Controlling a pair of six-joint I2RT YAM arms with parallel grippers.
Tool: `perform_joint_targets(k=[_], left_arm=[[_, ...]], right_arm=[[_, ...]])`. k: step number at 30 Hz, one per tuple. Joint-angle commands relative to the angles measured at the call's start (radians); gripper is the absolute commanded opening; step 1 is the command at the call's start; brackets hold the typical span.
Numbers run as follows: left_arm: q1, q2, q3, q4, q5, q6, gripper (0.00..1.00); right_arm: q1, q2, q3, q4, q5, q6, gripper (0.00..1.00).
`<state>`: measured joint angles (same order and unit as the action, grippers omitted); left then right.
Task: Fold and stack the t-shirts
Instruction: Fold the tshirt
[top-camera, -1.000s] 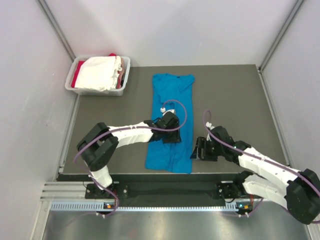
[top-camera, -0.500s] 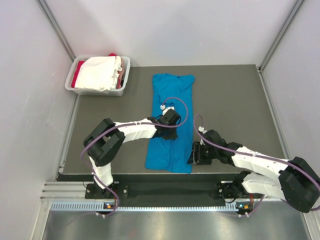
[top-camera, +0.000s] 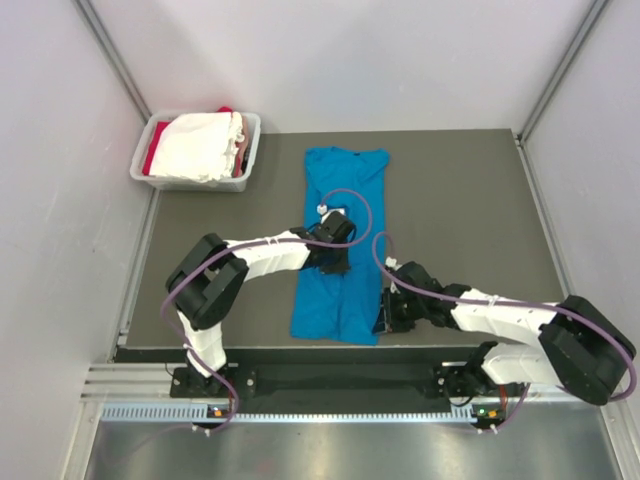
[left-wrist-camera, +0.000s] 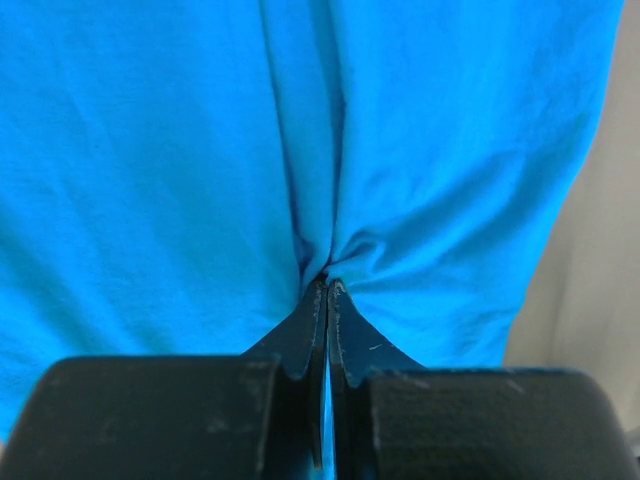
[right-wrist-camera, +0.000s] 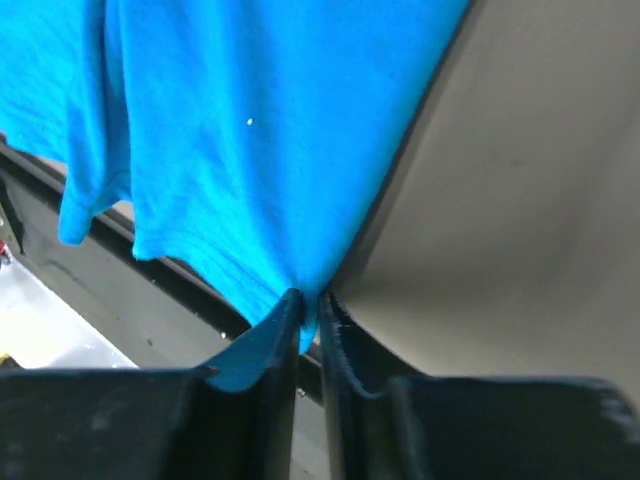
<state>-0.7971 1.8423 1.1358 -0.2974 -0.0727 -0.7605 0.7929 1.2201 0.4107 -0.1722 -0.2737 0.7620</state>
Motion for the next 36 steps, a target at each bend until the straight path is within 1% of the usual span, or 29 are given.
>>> perform_joint_targets(k=[1, 2, 3, 5, 6, 7, 8, 9, 10, 11, 13, 15, 16, 19, 22, 23, 25, 26, 27, 29, 31, 34, 36], left_arm=[[0.004, -0.012, 0.036, -0.002, 0.068, 0.035, 0.07], [0.004, -0.021, 0.035, -0.003, 0.068, 0.038, 0.14], [0.006, -0.032, 0.036, -0.008, 0.101, 0.043, 0.24], [0.006, -0.083, 0.036, -0.02, 0.134, 0.05, 0.36], [0.004, -0.103, 0.038, -0.034, 0.139, 0.059, 0.46], [0.004, -0.153, 0.035, -0.048, 0.137, 0.064, 0.52], [0.006, -0.182, 0.03, -0.071, 0.122, 0.069, 0.57], [0.004, -0.211, 0.015, -0.081, 0.105, 0.078, 0.6], [0.006, -0.269, 0.01, -0.095, 0.087, 0.081, 0.61], [0.009, -0.296, 0.005, -0.117, 0.032, 0.082, 0.61], [0.03, -0.371, -0.025, -0.167, 0.004, 0.082, 0.62], [0.055, -0.419, -0.094, -0.192, 0.004, 0.073, 0.62], [0.088, -0.461, -0.122, -0.195, 0.01, 0.067, 0.62], [0.143, -0.547, -0.238, -0.195, 0.043, 0.04, 0.61], [0.168, -0.629, -0.321, -0.203, 0.057, 0.013, 0.6], [0.17, -0.647, -0.338, -0.206, 0.059, 0.007, 0.6], [0.171, -0.687, -0.387, -0.204, 0.066, -0.016, 0.6], [0.171, -0.699, -0.404, -0.2, 0.068, -0.025, 0.59], [0.173, -0.709, -0.43, -0.194, 0.1, -0.042, 0.59], [0.173, -0.724, -0.452, -0.165, 0.134, -0.06, 0.59], [0.173, -0.726, -0.475, -0.157, 0.149, -0.082, 0.59], [0.171, -0.735, -0.513, -0.158, 0.166, -0.114, 0.57], [0.173, -0.78, -0.58, -0.117, 0.197, -0.158, 0.57]], right_arm=[[0.022, -0.024, -0.029, -0.11, 0.06, -0.006, 0.2], [0.02, -0.036, -0.02, -0.136, 0.064, -0.012, 0.24], [0.02, -0.042, -0.01, -0.154, 0.065, -0.018, 0.25], [0.02, -0.065, 0.026, -0.215, 0.08, -0.033, 0.25], [0.02, -0.071, 0.046, -0.231, 0.091, -0.038, 0.24], [0.019, -0.077, 0.056, -0.24, 0.094, -0.041, 0.24], [0.019, -0.083, 0.06, -0.242, 0.096, -0.035, 0.27], [0.02, -0.083, 0.063, -0.239, 0.094, -0.03, 0.29], [0.019, -0.082, 0.066, -0.231, 0.088, -0.026, 0.32], [0.02, -0.071, 0.066, -0.224, 0.081, -0.024, 0.34], [0.02, -0.056, 0.066, -0.217, 0.073, -0.024, 0.36], [0.019, -0.03, 0.057, -0.204, 0.056, -0.021, 0.37], [0.02, -0.024, 0.051, -0.176, 0.045, -0.018, 0.37], [0.02, -0.002, 0.025, -0.124, 0.018, 0.0, 0.36], [0.022, 0.013, 0.01, -0.098, 0.005, 0.011, 0.29], [0.022, 0.018, 0.005, -0.083, -0.001, 0.017, 0.21], [0.022, 0.021, -0.006, -0.081, 0.005, 0.022, 0.14], [0.019, 0.027, -0.006, -0.11, 0.033, 0.023, 0.06], [0.017, 0.03, 0.003, -0.134, 0.054, 0.019, 0.02], [0.012, 0.018, 0.014, -0.206, 0.1, 0.007, 0.0], [0.006, -0.01, 0.013, -0.237, 0.111, 0.0, 0.0], [-0.023, -0.097, 0.008, -0.302, 0.139, -0.018, 0.0], [-0.053, -0.12, -0.003, -0.314, 0.134, -0.023, 0.0]])
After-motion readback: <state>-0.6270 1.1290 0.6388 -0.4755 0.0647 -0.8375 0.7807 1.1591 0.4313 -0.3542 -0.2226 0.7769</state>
